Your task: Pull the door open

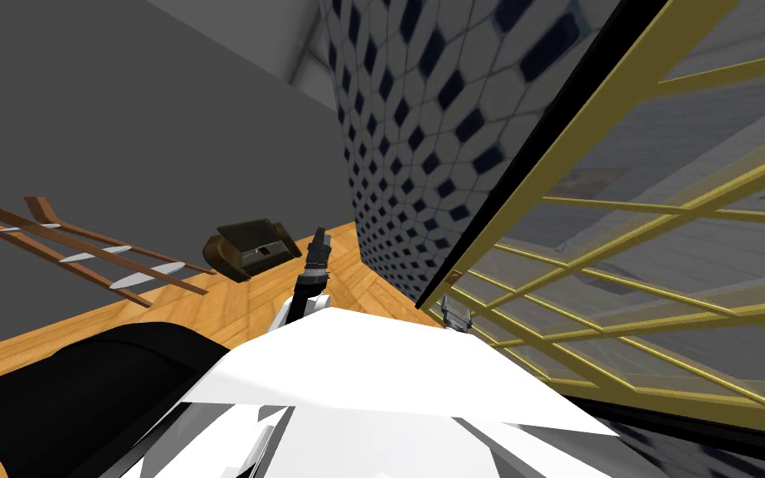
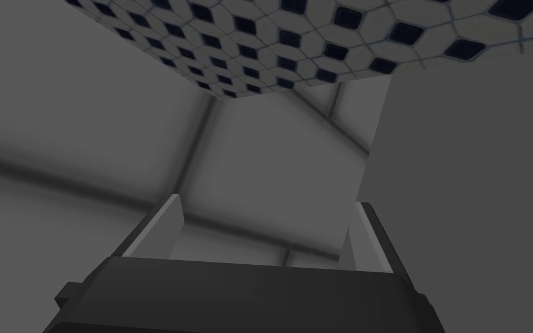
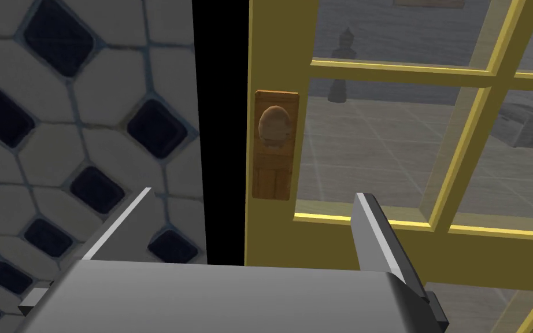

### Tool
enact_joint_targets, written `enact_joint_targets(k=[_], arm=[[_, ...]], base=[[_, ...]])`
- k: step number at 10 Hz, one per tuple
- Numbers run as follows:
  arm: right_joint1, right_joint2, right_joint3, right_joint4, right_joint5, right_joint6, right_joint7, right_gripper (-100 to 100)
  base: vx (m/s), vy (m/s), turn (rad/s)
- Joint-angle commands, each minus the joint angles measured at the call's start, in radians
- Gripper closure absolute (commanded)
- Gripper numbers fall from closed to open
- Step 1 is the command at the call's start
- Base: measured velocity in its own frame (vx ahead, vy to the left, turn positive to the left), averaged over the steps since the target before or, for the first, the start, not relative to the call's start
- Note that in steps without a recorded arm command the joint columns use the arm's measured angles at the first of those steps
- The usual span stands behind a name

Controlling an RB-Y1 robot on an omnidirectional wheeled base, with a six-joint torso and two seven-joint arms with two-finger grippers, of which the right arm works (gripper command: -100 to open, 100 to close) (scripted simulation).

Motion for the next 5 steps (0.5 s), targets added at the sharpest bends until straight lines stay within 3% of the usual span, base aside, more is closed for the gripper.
enact_joint_targets(k=[1,5], arm=[[-0.001,-0.006,0.012,0.026,-0.035,-0.011,-0.024,-100],[-0.010,-0.021,0.036,0.096,-0.100,-0.039,-0.081,-100]], base=[[0.141,-0.088,0.137],[0.119,-0.061,0.099]])
